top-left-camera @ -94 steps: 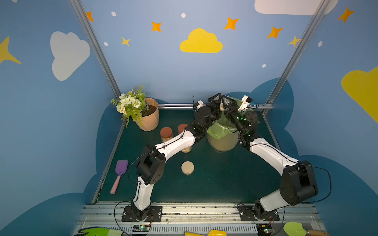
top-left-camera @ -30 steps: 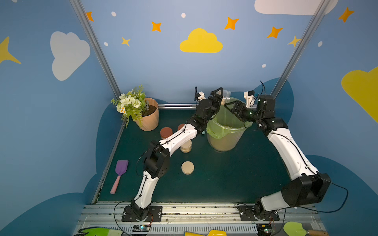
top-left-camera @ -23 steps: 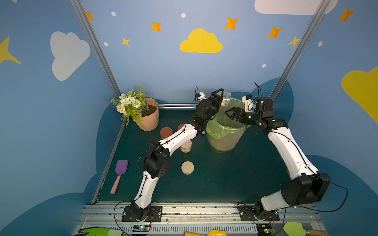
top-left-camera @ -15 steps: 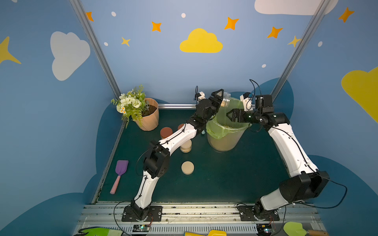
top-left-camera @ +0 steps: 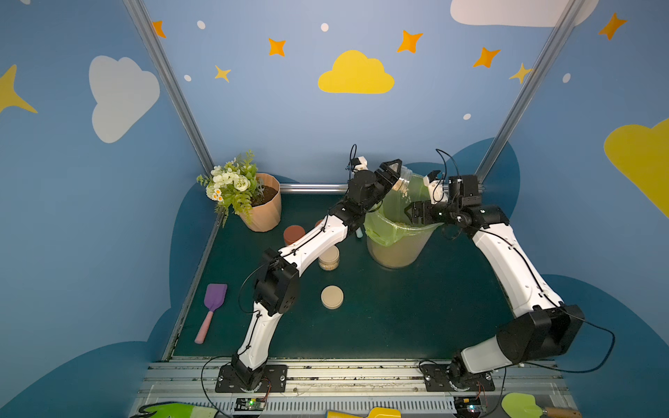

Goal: Empty expired oatmeal from jars
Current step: Pour the expired oatmeal into the trash bin.

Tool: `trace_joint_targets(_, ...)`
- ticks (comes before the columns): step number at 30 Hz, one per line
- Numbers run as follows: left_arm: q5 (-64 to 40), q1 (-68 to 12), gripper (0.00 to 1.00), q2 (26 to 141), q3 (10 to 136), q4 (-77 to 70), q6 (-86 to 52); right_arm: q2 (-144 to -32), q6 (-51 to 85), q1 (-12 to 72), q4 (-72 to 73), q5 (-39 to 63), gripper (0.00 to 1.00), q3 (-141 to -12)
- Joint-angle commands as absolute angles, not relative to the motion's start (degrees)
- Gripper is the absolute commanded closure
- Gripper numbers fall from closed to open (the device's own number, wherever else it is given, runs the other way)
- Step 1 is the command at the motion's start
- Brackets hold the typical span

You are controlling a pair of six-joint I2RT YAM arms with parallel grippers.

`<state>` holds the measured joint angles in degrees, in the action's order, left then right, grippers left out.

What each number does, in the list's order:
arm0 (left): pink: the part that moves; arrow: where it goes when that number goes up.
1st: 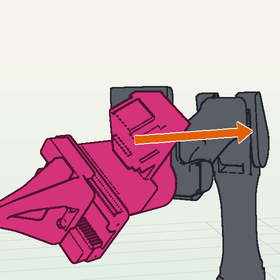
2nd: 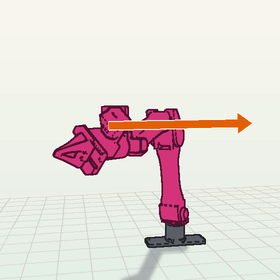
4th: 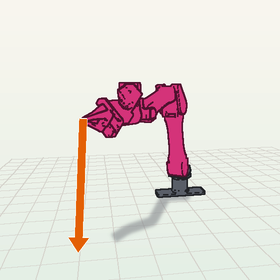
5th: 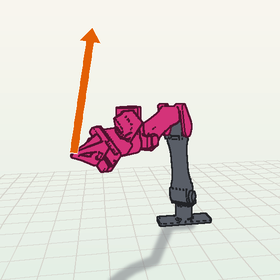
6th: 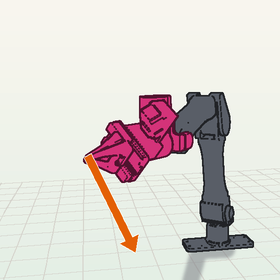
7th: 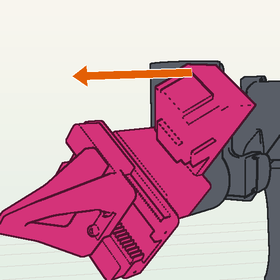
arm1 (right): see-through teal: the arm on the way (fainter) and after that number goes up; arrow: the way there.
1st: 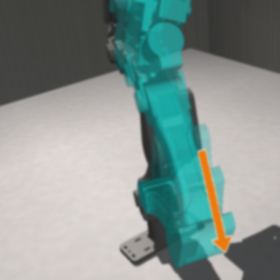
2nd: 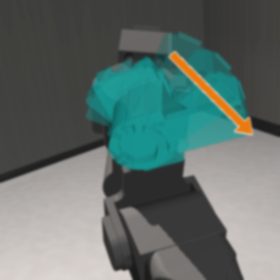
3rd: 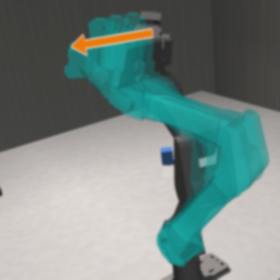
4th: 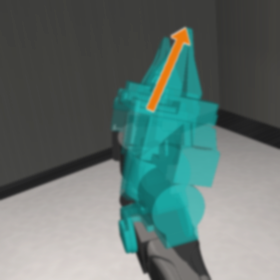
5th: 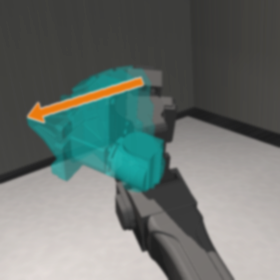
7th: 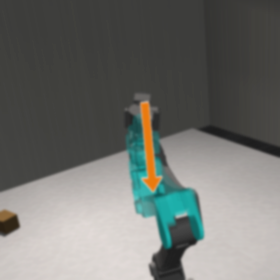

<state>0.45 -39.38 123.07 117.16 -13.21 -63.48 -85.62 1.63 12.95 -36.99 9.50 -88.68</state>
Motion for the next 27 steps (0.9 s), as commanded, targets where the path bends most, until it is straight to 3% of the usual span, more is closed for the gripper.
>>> trace_joint_targets(1,-0.69,-39.18,0.78,122.86,120.83,-10.99,-56.65,-82.03,3.50,12.55,-32.49,9.88,0.04,-86.96)
trace_joint_targets(27,1.48,-42.78,0.80,133.98,146.72,17.00,-13.24,-71.39,26.65,-0.27,-17.50,30.46,0.03,-75.22)
